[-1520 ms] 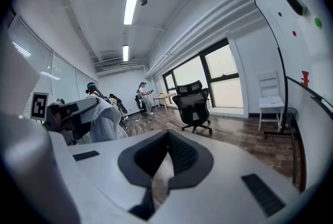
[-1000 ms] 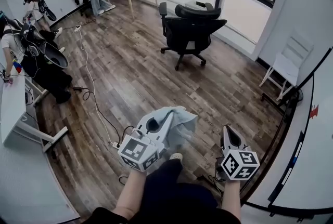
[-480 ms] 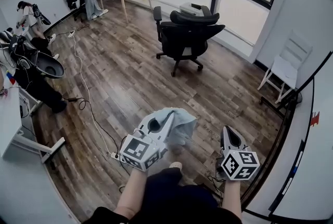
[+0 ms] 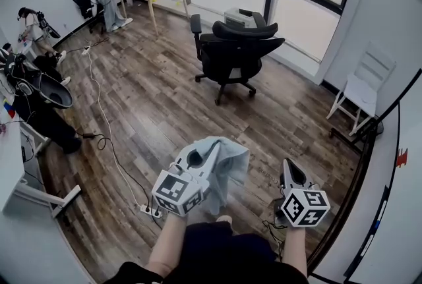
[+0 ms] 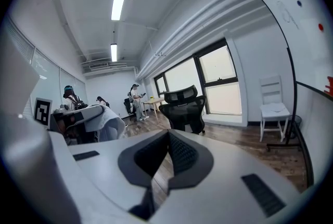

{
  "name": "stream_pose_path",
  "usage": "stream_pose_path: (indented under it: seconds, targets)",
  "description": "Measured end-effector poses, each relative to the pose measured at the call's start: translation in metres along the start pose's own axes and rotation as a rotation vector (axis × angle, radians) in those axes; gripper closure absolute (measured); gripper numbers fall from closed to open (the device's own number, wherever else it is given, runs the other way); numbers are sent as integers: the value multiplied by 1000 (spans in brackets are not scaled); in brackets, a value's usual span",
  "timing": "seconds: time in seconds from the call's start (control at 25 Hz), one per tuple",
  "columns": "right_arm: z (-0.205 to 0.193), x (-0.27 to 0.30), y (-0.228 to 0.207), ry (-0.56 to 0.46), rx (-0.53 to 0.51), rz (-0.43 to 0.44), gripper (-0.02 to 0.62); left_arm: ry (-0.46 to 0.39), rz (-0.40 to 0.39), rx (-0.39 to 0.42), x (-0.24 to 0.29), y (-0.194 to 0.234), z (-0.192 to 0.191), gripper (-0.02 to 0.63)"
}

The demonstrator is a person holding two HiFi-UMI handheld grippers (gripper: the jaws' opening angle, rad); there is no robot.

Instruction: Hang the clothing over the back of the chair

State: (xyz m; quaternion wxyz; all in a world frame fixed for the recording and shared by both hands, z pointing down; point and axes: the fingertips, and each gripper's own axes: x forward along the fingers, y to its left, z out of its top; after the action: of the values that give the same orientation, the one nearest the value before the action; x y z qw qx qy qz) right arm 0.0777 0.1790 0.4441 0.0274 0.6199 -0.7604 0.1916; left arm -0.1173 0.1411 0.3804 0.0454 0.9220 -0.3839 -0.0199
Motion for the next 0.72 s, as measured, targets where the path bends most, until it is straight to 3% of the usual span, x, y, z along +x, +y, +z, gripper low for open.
stream_pose_path:
  seconds: [0.72]
  targets:
    - [-22,11,3,66,26,-9,594,18,3,-35,-9,14,-5,598]
